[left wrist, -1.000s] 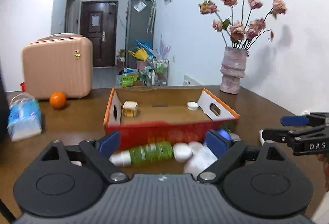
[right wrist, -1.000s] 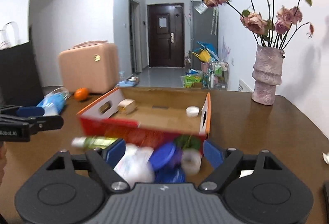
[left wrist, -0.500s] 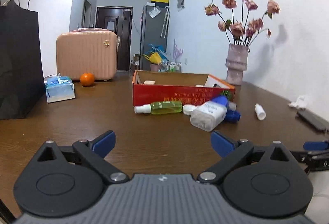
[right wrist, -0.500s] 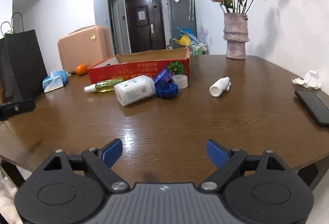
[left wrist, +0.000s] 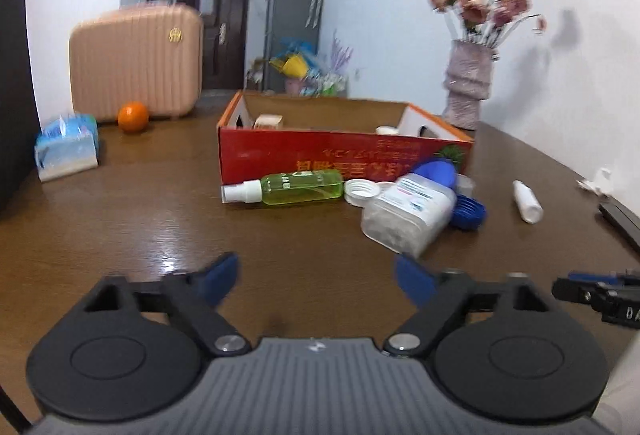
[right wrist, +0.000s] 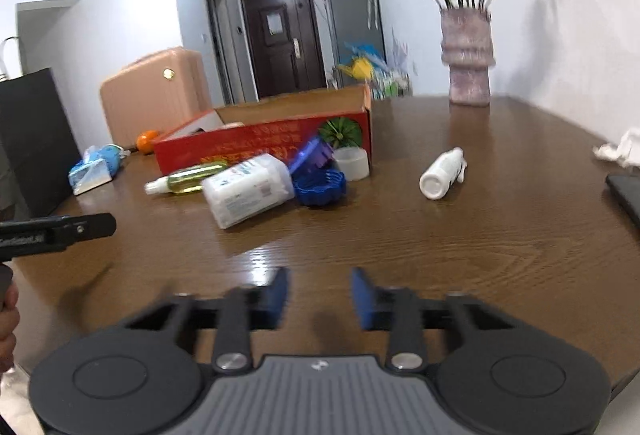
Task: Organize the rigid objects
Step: 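Grasp the white pill bottle with the left tool, then lift the pill bottle with the left tool and lower it into the box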
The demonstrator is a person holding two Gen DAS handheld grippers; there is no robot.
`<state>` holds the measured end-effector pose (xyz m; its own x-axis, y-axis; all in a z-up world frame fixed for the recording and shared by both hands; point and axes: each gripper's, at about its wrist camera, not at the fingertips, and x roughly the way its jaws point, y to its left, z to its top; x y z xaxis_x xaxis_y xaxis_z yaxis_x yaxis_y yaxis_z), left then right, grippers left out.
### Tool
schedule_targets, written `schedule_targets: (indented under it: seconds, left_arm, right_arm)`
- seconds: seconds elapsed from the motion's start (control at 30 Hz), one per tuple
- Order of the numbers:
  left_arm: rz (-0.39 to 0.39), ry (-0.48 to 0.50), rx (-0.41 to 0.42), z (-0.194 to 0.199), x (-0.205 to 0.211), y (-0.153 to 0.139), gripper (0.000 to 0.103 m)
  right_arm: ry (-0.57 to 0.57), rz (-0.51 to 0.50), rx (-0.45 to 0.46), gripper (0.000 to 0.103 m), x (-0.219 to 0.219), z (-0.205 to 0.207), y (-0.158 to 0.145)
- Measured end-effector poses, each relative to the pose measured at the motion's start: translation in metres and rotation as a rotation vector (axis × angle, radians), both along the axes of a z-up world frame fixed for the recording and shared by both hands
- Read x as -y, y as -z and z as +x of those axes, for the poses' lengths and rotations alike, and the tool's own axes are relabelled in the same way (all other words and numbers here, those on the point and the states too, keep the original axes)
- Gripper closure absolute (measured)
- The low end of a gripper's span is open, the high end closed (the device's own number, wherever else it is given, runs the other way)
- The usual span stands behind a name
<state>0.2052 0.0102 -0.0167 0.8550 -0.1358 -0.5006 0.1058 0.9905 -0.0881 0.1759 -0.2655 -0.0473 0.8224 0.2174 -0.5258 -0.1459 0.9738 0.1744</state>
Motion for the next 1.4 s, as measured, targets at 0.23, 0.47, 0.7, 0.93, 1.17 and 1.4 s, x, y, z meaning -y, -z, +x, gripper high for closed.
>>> schedule_targets:
  seconds: [0.23, 0.47, 0.7, 0.93, 1.17, 1.4]
  left_arm:
    - [-0.224, 0.142, -0.078, 0.052, 0.002, -0.005, 0.064]
    - [-0.31, 0.163, -0.178, 0.087, 0.017, 0.007, 0.063]
    - [-0.499, 0.147, -0.242, 0.103, 0.0, 0.022, 0.065]
    - [-0.477, 0.143, -0.246, 0.062, -0.017, 0.011, 0.071]
    - [-0.493, 0.175, -0.29, -0.011, -0.028, 0.015, 0.072]
    - [-0.452, 0.177, -0.269, -0.023, -0.027, 0.006, 0.071]
  right_arm:
    - [-0.05, 0.069, 0.03, 0.084, 0.0, 0.071, -0.017]
    - [-0.129, 0.209, -0.05, 0.081, -0.013, 0.144, -0.013]
    - [-0.161, 0.35, -0.118, 0.076, -0.015, 0.158, 0.001]
    - [-0.246, 0.339, -0.143, 0.077, -0.028, 0.11, -0.01]
    - [-0.33, 0.341, -0.176, 0.077, -0.026, 0.028, -0.011]
    - [-0.268, 0.373, -0.154, 0.077, -0.012, 0.005, -0.015]
